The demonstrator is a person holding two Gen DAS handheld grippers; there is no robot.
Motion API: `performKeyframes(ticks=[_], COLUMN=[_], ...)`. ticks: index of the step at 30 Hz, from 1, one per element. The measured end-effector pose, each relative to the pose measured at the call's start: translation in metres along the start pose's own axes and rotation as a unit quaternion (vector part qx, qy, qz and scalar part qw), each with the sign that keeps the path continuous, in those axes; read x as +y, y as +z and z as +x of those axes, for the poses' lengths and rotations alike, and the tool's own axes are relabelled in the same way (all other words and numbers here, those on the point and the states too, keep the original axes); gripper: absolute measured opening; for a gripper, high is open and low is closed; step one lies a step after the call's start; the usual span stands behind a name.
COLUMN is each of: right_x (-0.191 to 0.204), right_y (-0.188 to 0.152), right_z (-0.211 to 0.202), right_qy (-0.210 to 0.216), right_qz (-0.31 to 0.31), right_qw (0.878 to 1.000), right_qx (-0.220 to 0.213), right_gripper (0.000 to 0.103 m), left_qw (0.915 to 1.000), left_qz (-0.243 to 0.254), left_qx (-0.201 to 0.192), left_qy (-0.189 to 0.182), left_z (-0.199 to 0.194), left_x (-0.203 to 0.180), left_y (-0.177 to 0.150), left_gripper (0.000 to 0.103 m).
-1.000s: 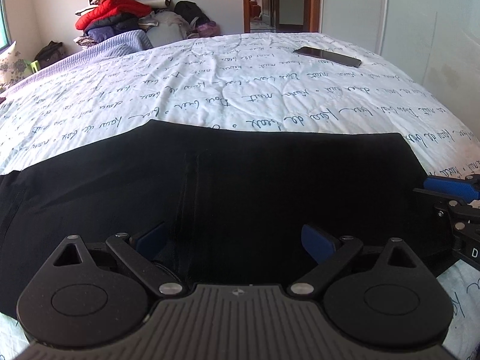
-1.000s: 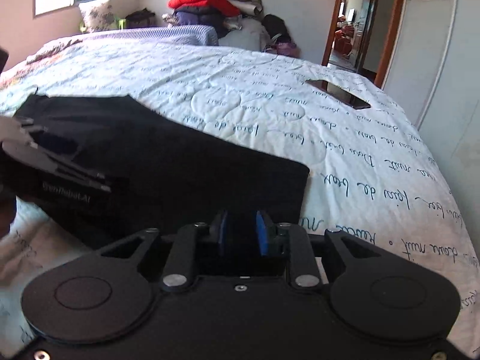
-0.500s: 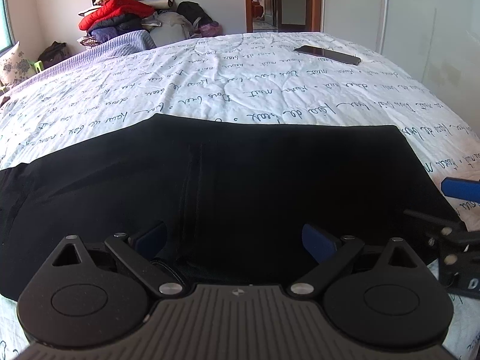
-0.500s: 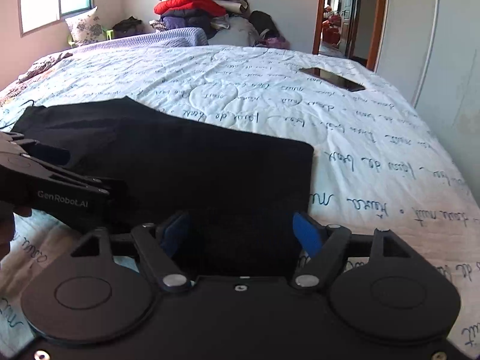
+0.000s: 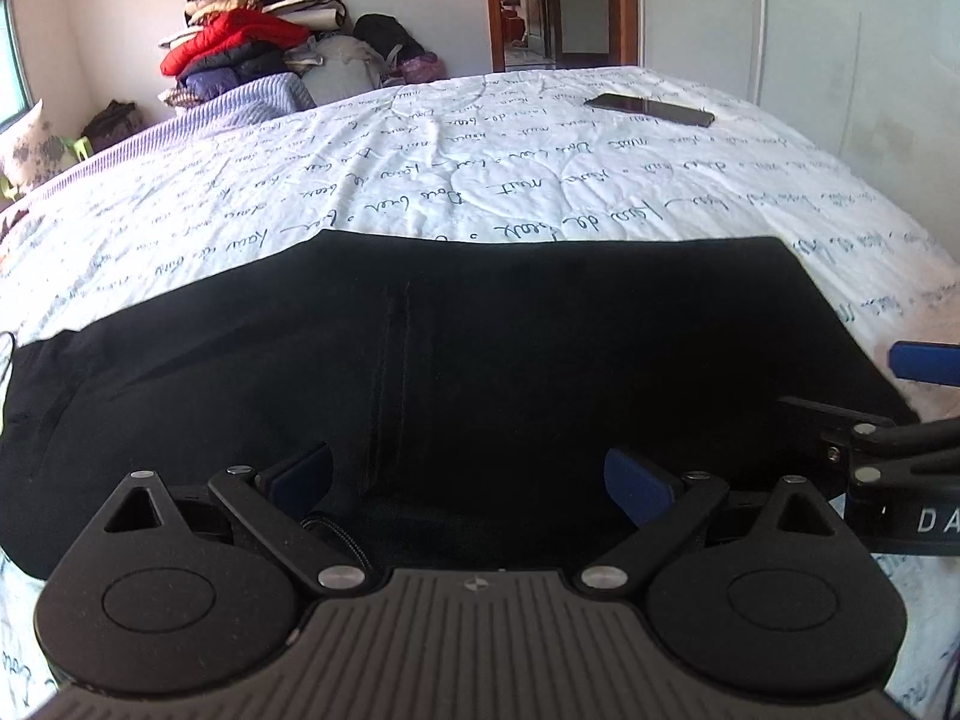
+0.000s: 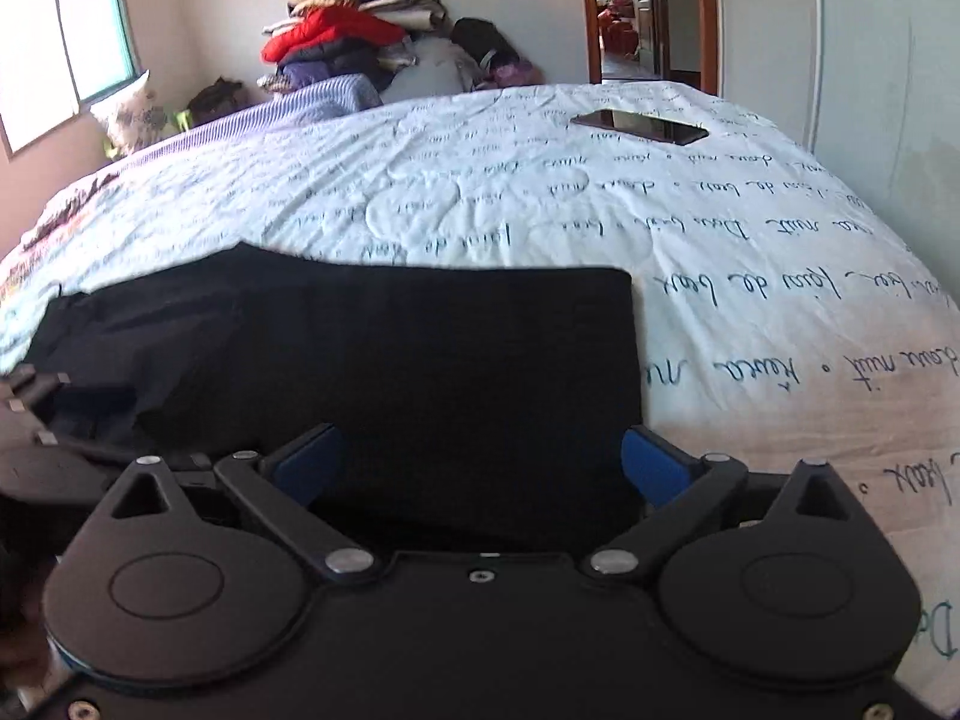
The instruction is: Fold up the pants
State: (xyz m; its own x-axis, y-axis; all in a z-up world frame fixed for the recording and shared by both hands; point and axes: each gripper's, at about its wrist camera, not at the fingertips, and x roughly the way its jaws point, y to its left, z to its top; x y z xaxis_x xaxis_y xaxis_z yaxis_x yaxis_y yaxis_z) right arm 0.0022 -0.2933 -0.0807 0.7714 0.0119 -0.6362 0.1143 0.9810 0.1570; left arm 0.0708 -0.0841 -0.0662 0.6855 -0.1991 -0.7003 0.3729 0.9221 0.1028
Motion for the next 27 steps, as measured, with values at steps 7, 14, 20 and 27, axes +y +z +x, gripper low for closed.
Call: performKeyframes(ticks=[7, 14, 20, 27], right_x=[0.014, 0.024, 0.078, 0.184], right_y=[0.006, -0.008, 0.011, 0.002], right_z=[-0.016, -0.007, -0.044, -0.015], right_qy=[-0.058, -0.106, -0.050, 0.086], right_qz=[-0.050, -0.077, -0.128, -0.225], right_qw=[0.995, 0.991, 0.981, 0.963], right_qx=[-0.056, -0.021, -0.134, -0.122], right_gripper=[0.103, 0.103, 0.103, 0.103], left_qw=[0.9998, 0.9992, 0.9842, 0.9342], left_qz=[-0.012, -0.039, -0.162, -0.225], left_qx=[0.013, -0.005, -0.047, -0.046], left_qy=[0.001, 0.000, 0.053, 0.273], left_z=[0.005, -0.017, -0.060, -0.101], left_x=[0.006, 0.039, 0.137, 0.256], left_y=[-0.002, -0.007, -0.007, -0.029], left_gripper=[0.100, 0.098, 0.099, 0.102])
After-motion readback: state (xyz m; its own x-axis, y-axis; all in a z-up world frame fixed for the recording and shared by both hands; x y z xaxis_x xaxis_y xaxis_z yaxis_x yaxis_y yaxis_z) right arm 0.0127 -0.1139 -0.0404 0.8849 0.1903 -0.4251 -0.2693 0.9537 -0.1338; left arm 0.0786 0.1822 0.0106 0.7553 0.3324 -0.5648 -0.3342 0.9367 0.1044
